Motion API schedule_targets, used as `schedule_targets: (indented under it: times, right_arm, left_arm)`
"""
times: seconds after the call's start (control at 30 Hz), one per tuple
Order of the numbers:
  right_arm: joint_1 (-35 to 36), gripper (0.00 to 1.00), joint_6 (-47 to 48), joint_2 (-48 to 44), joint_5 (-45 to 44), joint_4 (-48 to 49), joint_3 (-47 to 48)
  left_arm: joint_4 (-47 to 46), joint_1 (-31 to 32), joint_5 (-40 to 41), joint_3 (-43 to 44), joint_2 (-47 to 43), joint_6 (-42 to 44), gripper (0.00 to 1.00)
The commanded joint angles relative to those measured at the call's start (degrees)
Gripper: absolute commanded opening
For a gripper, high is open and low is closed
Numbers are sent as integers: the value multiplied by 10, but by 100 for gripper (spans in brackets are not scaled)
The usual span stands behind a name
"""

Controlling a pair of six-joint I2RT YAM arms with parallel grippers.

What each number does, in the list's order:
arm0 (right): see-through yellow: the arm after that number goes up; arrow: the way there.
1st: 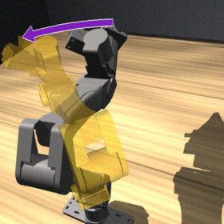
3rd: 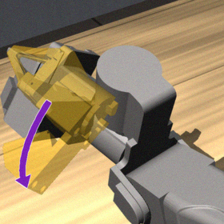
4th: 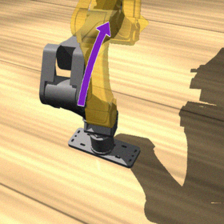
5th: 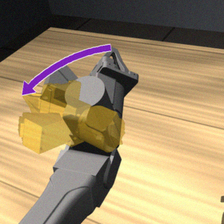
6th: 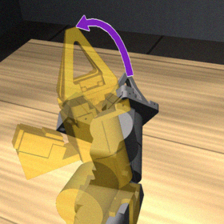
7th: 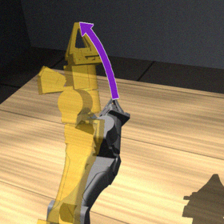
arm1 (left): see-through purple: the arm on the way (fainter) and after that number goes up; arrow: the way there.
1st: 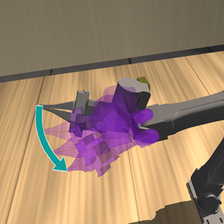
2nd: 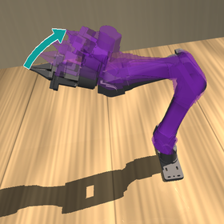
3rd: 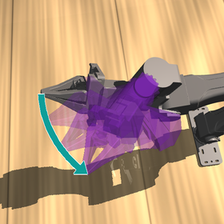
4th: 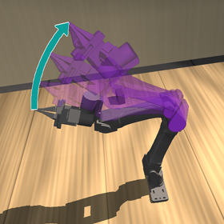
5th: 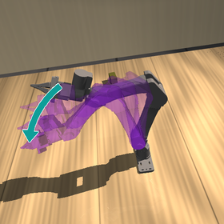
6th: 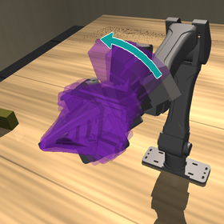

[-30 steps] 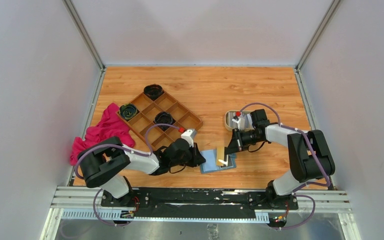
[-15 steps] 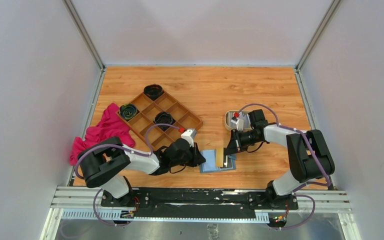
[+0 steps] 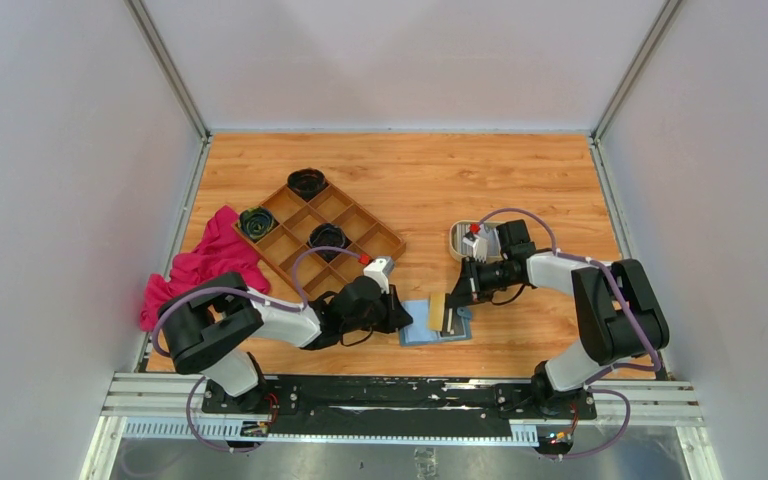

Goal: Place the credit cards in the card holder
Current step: Insert the credit card into the card holder.

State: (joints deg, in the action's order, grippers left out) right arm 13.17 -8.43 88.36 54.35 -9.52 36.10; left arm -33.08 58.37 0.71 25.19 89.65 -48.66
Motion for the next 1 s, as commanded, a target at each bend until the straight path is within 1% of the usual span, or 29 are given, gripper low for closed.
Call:
schedule_targets:
  times: [0.0, 0.23, 0.57, 0.97]
  right_arm:
    - [9, 0, -8, -9, -32, 17, -12]
    - [13, 0, 11, -4, -25, -8, -20]
    - [44, 0, 19, 22, -31, -31, -13]
    - [48, 0, -34, 37, -55, -15, -6]
  left_arm:
    - [32, 6, 14, 3, 14, 5, 6]
    - [32, 6, 14, 2, 14, 5, 6]
    - [32, 6, 11, 6, 18, 7, 6]
    - [31, 6, -1, 10, 23, 13, 6]
